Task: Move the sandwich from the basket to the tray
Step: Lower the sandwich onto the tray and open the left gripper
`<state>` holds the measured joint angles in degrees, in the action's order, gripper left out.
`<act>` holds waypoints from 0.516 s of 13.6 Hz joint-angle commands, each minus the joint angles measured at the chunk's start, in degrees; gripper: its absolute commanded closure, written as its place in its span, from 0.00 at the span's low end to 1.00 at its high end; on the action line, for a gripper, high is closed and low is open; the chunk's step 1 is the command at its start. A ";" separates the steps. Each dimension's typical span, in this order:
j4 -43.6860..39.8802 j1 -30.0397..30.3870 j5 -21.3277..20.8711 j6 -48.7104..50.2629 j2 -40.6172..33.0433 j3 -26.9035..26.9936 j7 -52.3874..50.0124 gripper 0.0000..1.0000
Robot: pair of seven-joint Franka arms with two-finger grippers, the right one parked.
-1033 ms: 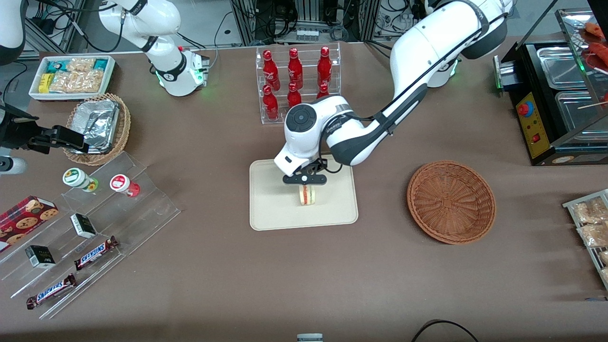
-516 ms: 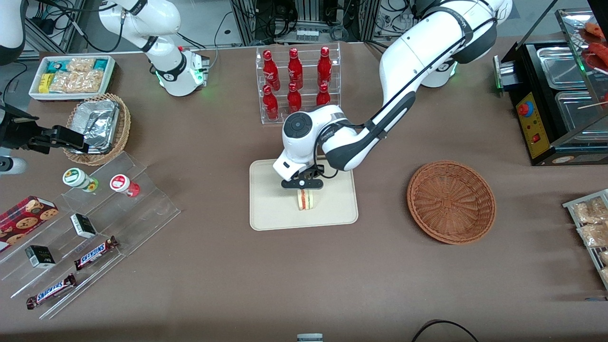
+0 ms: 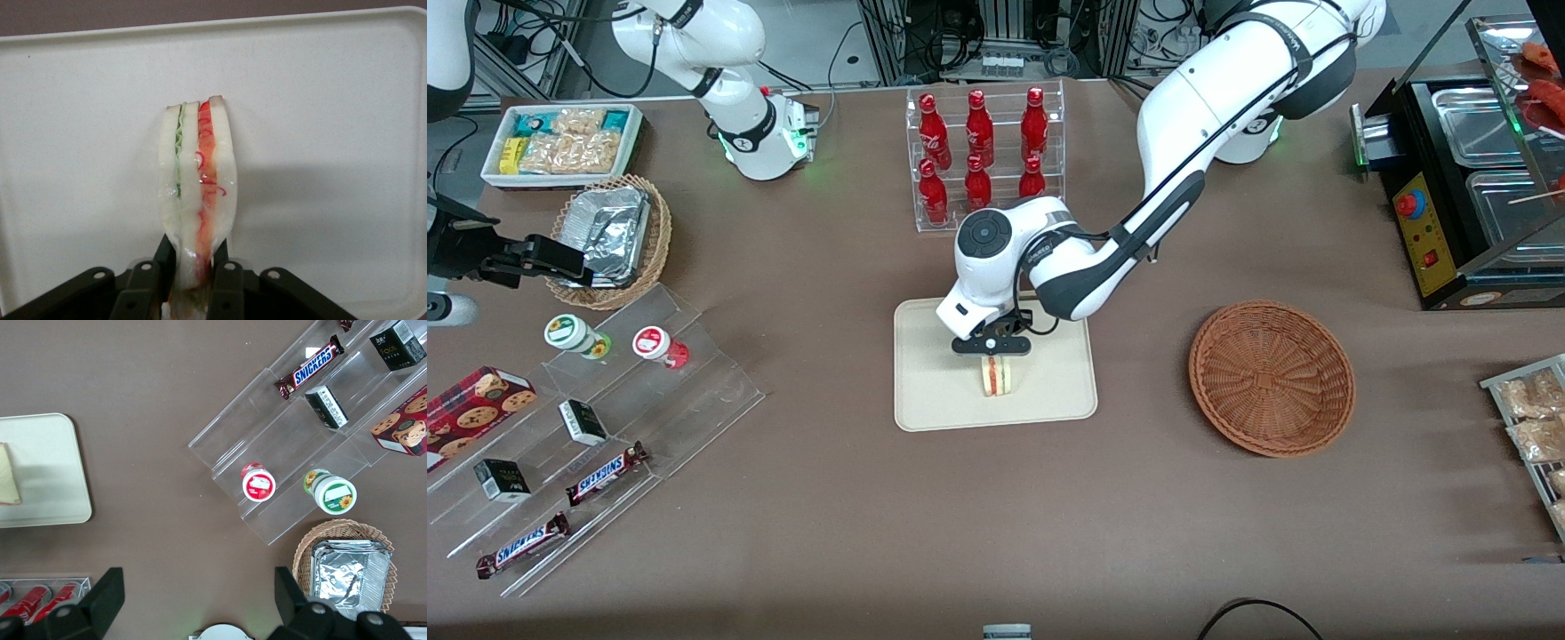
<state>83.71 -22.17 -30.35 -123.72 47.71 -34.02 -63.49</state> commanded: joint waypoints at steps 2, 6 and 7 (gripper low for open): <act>-1.53 -0.68 -0.77 0.93 -0.33 0.35 -1.38 0.00; -1.80 -0.25 -0.42 9.00 -6.81 0.18 -4.26 0.00; -1.71 1.06 0.19 10.50 -8.93 0.18 -4.71 0.00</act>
<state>81.18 -22.03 -30.34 -117.34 44.47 -34.13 -65.65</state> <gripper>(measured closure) 0.000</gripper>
